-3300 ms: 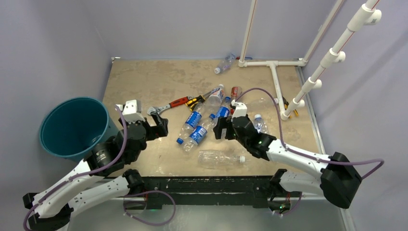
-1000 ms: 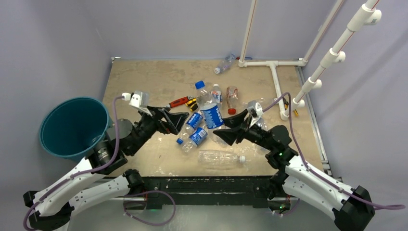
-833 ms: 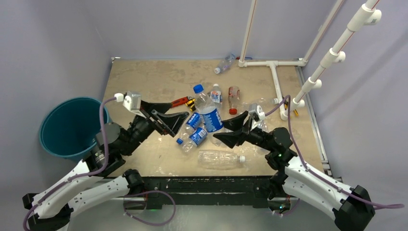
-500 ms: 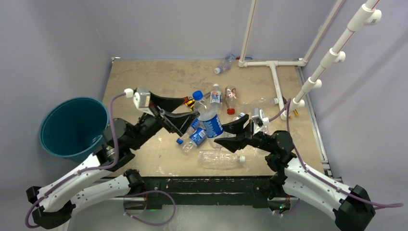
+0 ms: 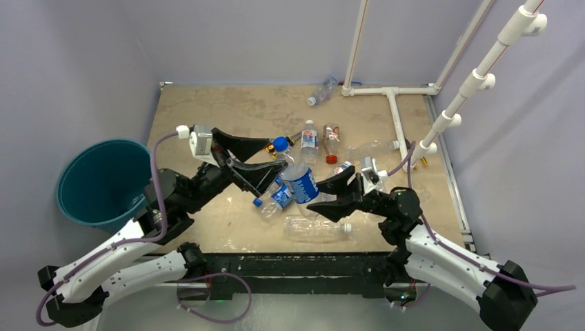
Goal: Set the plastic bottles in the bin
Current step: Pick up the plastic bottle at the center of the board.
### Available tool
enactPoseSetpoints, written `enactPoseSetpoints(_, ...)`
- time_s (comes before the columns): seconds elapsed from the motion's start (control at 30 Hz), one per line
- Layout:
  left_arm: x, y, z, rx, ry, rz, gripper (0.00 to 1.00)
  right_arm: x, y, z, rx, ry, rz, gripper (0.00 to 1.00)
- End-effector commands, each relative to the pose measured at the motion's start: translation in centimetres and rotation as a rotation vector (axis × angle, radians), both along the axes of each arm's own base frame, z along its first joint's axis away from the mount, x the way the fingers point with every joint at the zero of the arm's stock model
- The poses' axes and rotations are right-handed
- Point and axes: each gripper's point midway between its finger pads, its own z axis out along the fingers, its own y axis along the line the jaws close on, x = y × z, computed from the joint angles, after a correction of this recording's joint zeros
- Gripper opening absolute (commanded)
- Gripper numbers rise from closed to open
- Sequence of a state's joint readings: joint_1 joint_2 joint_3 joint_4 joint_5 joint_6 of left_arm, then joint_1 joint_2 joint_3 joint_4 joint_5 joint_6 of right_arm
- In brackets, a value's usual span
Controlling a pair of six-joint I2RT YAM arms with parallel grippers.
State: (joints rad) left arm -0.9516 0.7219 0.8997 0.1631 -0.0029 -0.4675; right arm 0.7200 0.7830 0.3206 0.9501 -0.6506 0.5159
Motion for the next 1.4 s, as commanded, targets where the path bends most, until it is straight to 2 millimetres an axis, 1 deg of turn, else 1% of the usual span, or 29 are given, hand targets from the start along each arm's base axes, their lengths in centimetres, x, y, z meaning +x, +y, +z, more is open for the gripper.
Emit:
enactPoseSetpoints(0.0,-0.3,1.6,2.2,-0.047,-0.04,0.041,0.97,-1.6,-0.9,1.9,0.072,-0.07,0.027,0.36)
enactPoseSetpoints(0.07,-0.4,1.8,2.3,-0.057,-0.039,0.038,0.97,-1.8,-1.1,1.8,0.082,-0.068,0.029,0.35)
enactPoseSetpoints(0.13,-0.8,1.4,2.7,-0.065,-0.05,0.01,0.97,-2.0,-1.3,1.7,0.088,-0.064,0.03,0.35)
enactPoseSetpoints(0.23,-1.4,0.3,3.1,-0.051,-0.067,-0.049,0.96,-2.2,-1.4,1.8,0.09,-0.068,0.033,0.34)
enactPoseSetpoints(0.3,-1.4,-0.6,3.0,-0.037,-0.063,-0.079,0.95,-2.3,-1.4,2.0,0.089,-0.075,0.036,0.33)
enactPoseSetpoints(0.4,-1.5,-1.7,3.2,-0.025,-0.06,-0.12,0.9,-2.4,-1.3,2.0,0.085,-0.081,0.04,0.33)
enactPoseSetpoints(0.47,-1.5,-2.5,3.1,-0.016,-0.053,-0.147,0.86,-2.4,-1.3,2.1,0.083,-0.086,0.04,0.33)
enactPoseSetpoints(0.6,-1.9,-3.4,3.0,-0.009,-0.05,-0.194,0.76,-2.3,-1.3,2.1,0.084,-0.085,0.039,0.33)
enactPoseSetpoints(0.77,-1.9,-3.8,2.8,-0.004,-0.043,-0.211,0.57,-2.2,-1.2,1.9,0.079,-0.081,0.038,0.32)
enactPoseSetpoints(0.83,-2.1,-3.7,3.0,-0.011,-0.05,-0.215,0.52,-2.1,-1.1,1.8,0.074,-0.079,0.038,0.32)
enactPoseSetpoints(0.9,-2.1,-3.5,3.3,-0.016,-0.053,-0.211,0.51,-2.1,-1.1,1.6,0.068,-0.077,0.037,0.32)
enactPoseSetpoints(0.93,-2.2,-3.4,3.4,-0.02,-0.056,-0.209,0.52,-2.0,-1.0,1.5,0.064,-0.075,0.036,0.32)
enactPoseSetpoints(1.0,-2.2,-3.2,3.7,-0.028,-0.059,-0.201,0.61,-2.0,-1.0,1.4,0.058,-0.075,0.036,0.32)
enactPoseSetpoints(1.03,-2.1,-3.1,3.8,-0.031,-0.06,-0.198,0.63,-2.0,-1.0,1.3,0.055,-0.073,0.036,0.32)
enactPoseSetpoints(1.1,-2.2,-3.1,3.9,-0.033,-0.063,-0.201,0.65,-2.0,-1.0,1.2,0.053,-0.072,0.034,0.32)
enactPoseSetpoints(1.2,-2.5,-3.3,3.9,-0.037,-0.071,-0.221,0.54,-1.9,-0.9,1.1,0.051,-0.071,0.035,0.33)
enactPoseSetpoints(1.37,-3.0,-3.8,3.8,-0.037,-0.078,-0.257,0.28,-1.8,-0.9,1.2,0.048,-0.068,0.032,0.33)
